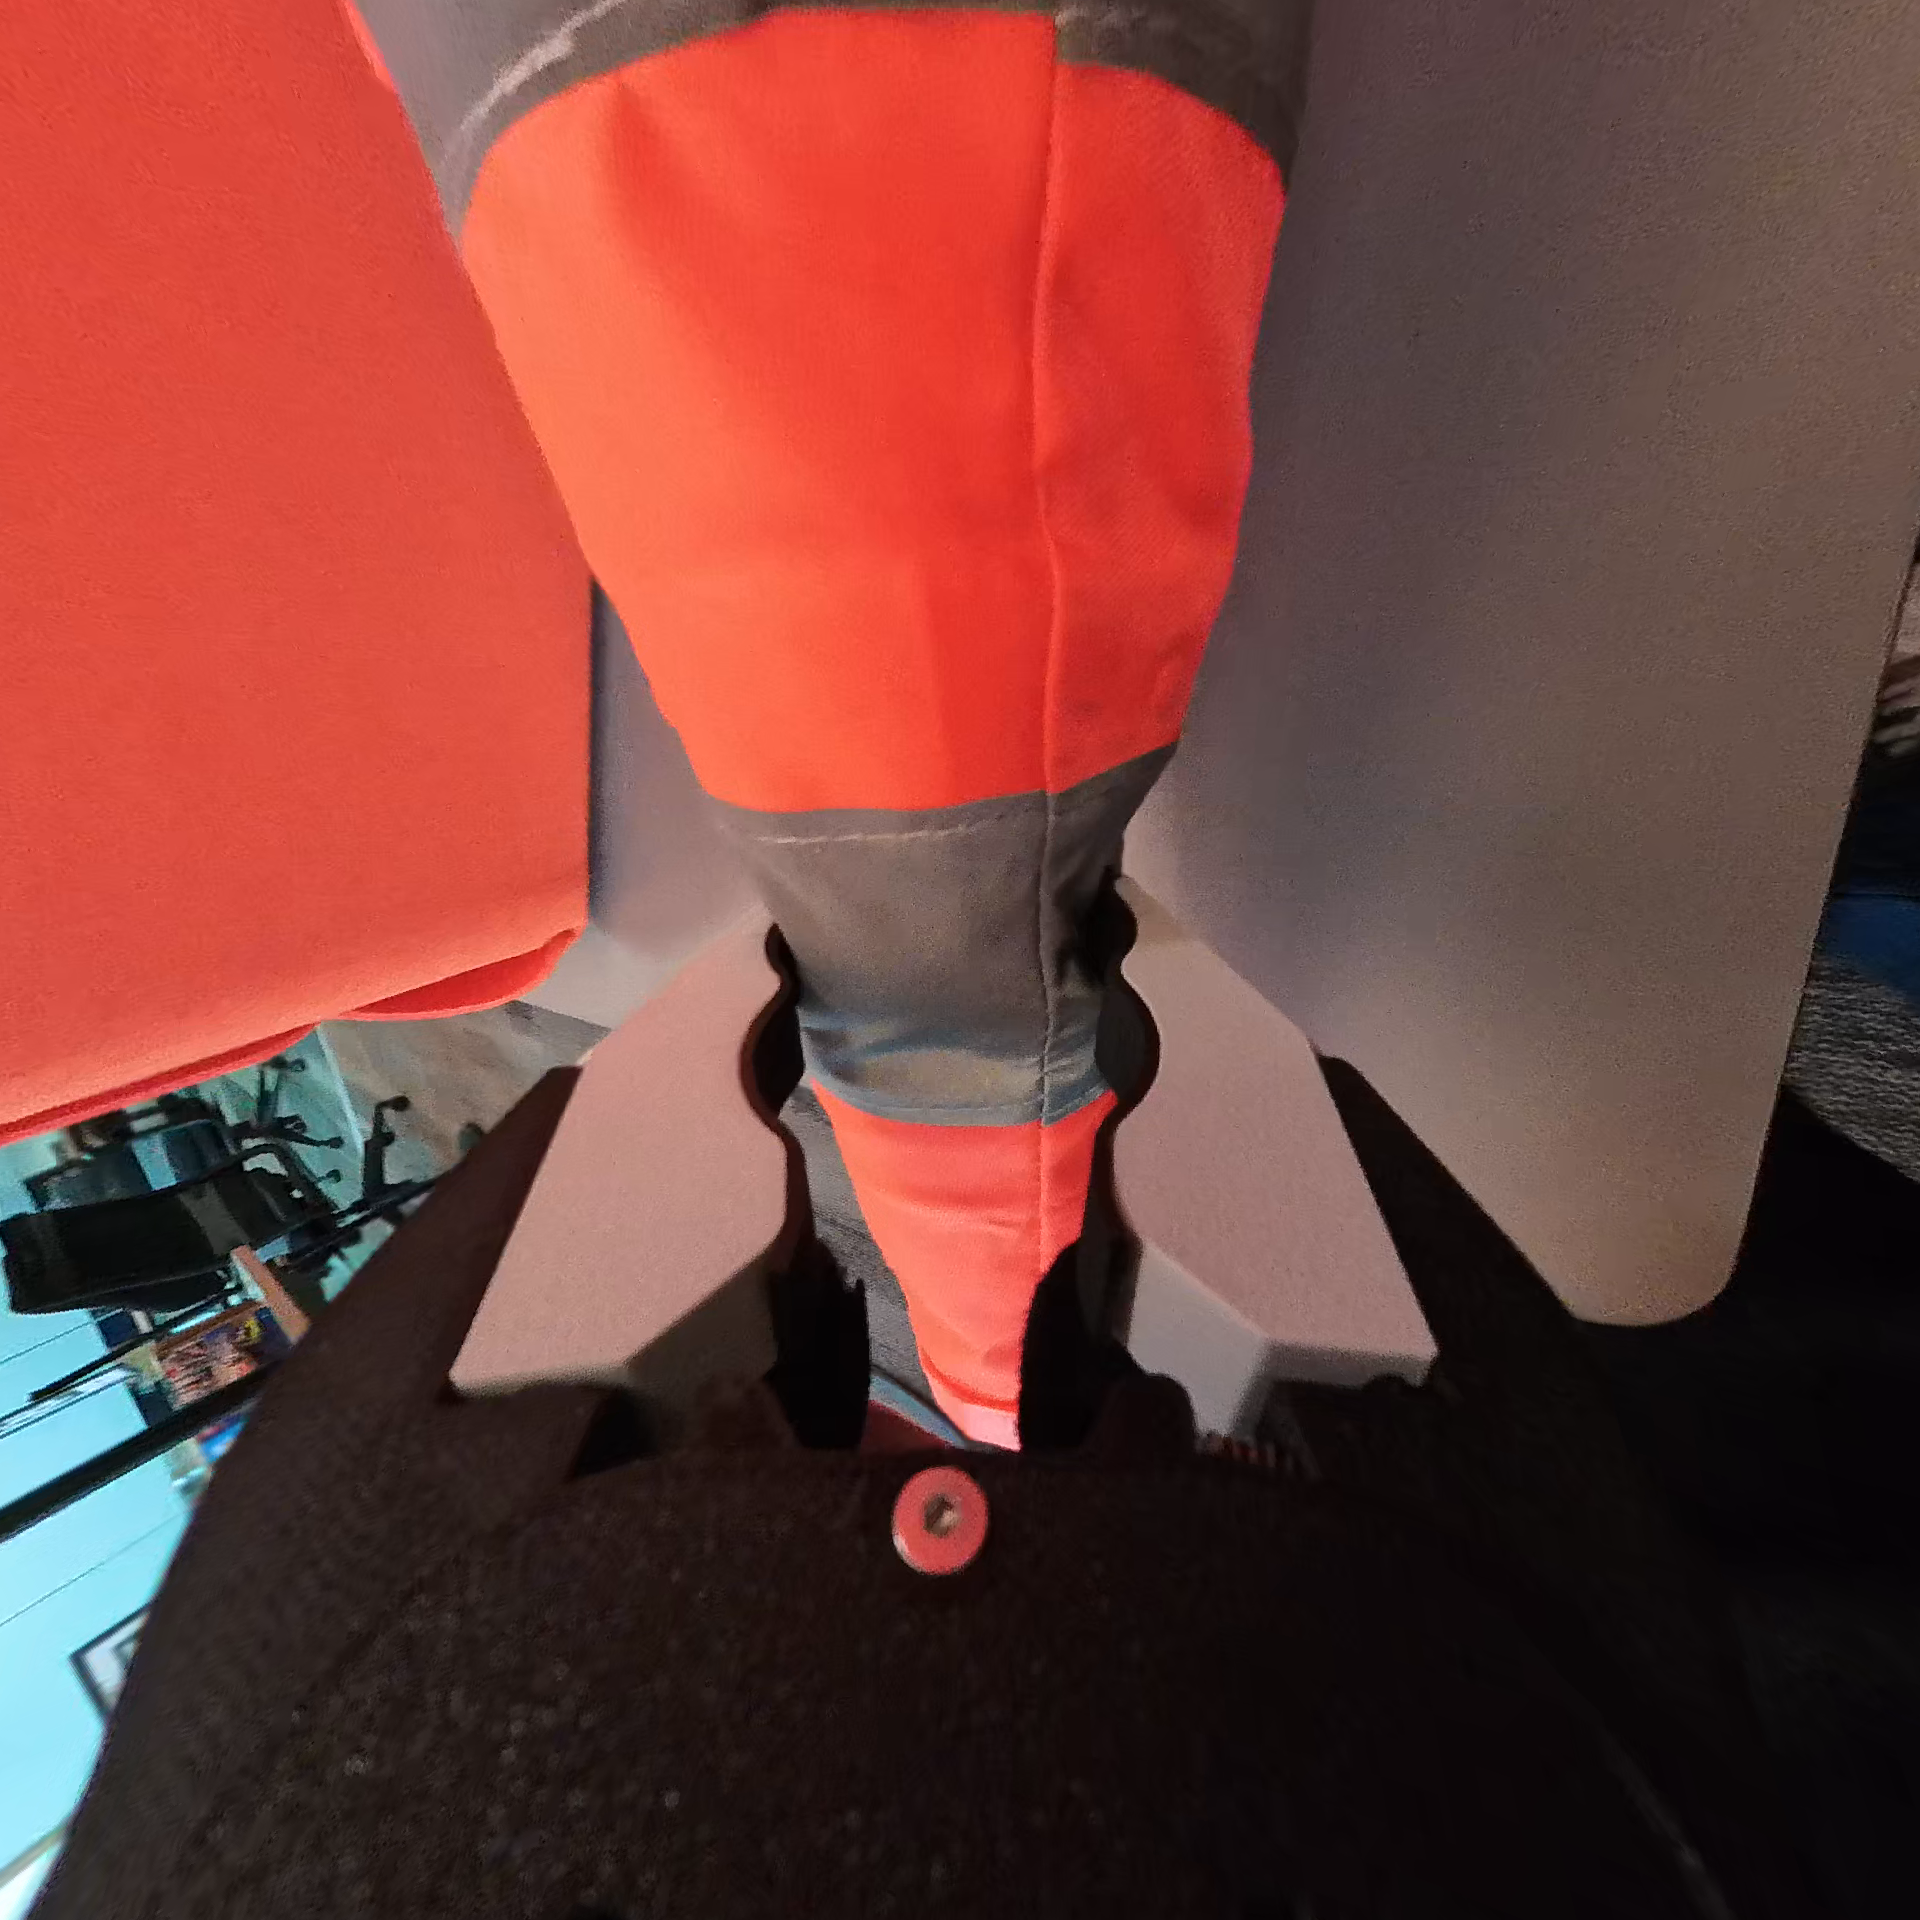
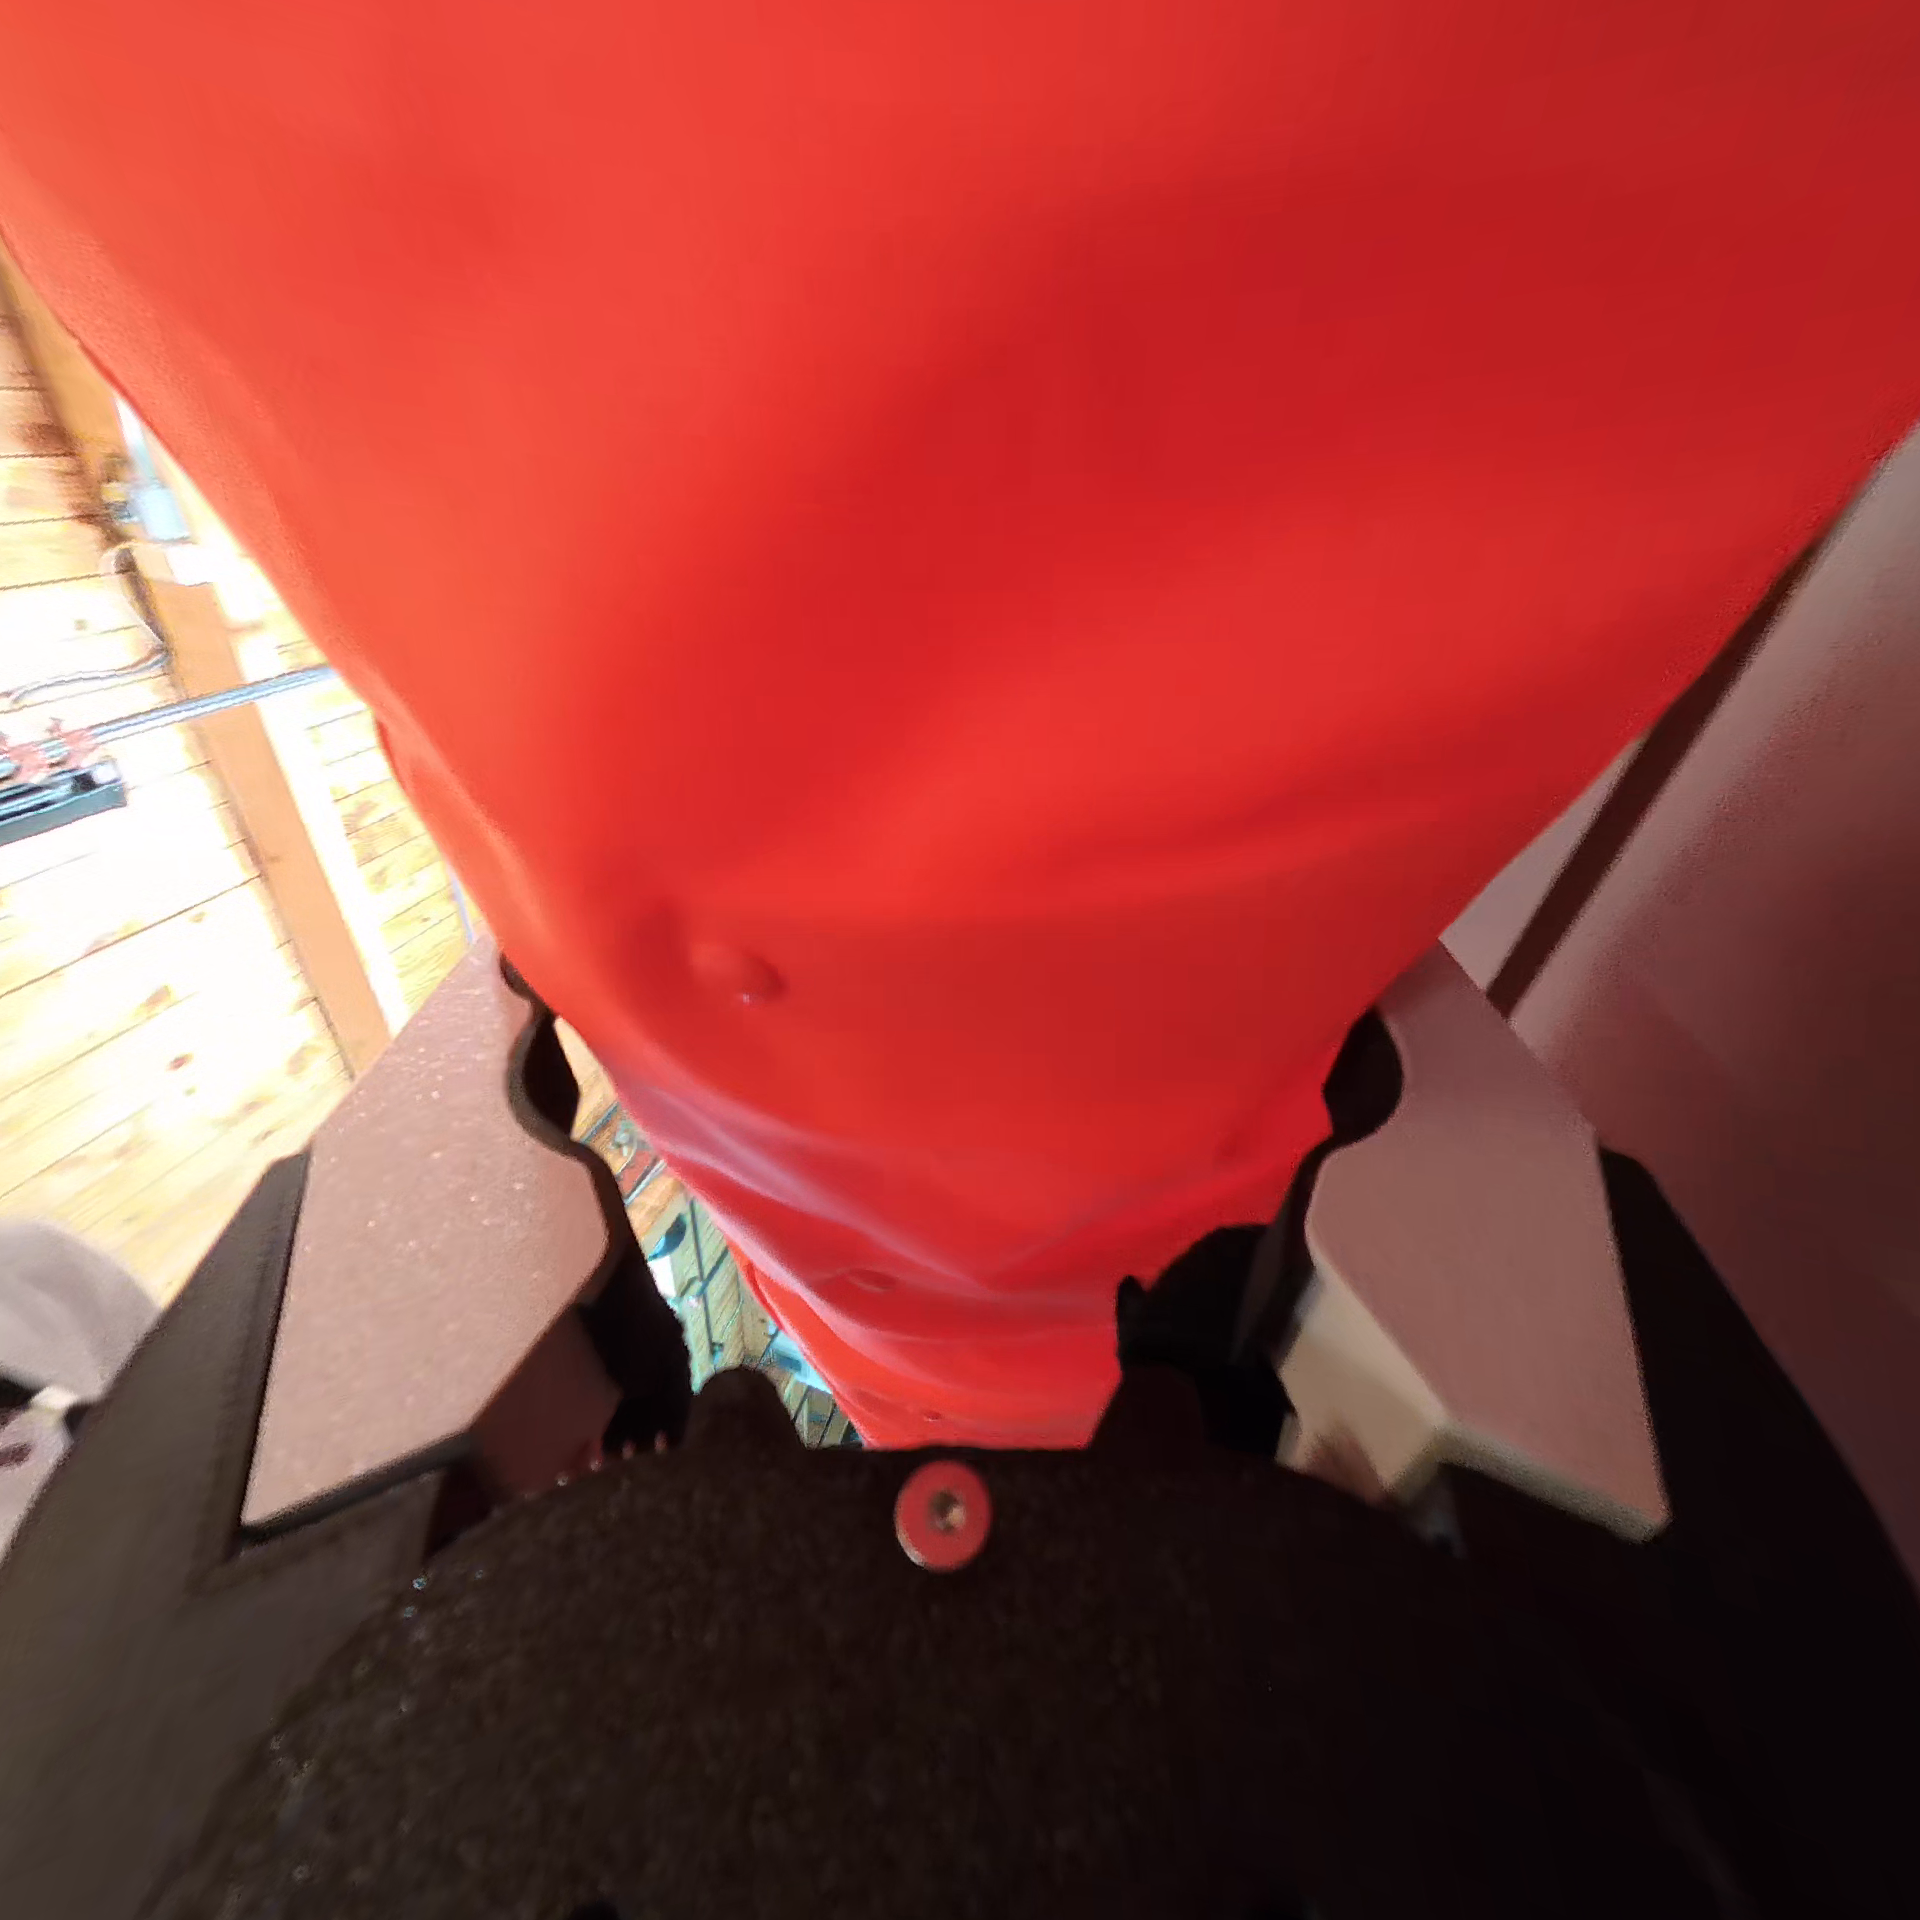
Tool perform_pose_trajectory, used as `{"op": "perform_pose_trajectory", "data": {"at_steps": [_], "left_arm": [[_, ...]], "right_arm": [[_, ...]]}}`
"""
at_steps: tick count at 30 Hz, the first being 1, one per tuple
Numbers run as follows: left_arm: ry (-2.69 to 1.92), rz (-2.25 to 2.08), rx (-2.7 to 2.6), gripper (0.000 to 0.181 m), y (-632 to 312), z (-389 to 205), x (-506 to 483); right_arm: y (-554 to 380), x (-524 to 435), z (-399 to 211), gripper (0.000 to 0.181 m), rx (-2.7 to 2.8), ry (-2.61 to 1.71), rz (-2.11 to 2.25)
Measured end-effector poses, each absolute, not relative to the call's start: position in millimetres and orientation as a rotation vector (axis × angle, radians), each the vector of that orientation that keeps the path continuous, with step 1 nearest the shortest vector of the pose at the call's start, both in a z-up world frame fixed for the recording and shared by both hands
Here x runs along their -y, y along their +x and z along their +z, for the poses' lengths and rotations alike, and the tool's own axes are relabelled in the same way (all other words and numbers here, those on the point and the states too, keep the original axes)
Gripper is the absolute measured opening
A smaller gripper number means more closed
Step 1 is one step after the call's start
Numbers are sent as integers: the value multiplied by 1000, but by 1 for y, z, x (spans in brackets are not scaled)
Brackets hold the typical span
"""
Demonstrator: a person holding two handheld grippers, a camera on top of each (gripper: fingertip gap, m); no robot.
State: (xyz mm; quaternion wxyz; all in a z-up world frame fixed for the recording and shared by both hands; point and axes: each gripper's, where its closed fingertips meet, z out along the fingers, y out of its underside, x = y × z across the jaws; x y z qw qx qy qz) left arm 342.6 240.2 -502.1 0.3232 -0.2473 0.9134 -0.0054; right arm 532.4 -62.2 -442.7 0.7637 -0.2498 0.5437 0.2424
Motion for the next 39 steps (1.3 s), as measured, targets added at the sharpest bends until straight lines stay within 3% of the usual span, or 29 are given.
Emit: {"op": "perform_pose_trajectory", "data": {"at_steps": [13, 19, 30, 39], "left_arm": [[-964, -136, -2576, 69, 330, -541, -240], [-1233, -483, -2547, 69, 328, -491, -233], [-1483, -964, -2246, 68, 297, -350, -284], [-1515, -1128, -2099, 68, 249, -301, -316]], "right_arm": [[509, 59, -478, 143, -1346, -617, 609], [452, 70, -453, 139, -1408, -731, 538], [335, 23, -310, 129, -1274, -1185, 185], [265, -32, -263, 116, -1195, -1358, -8]]}}
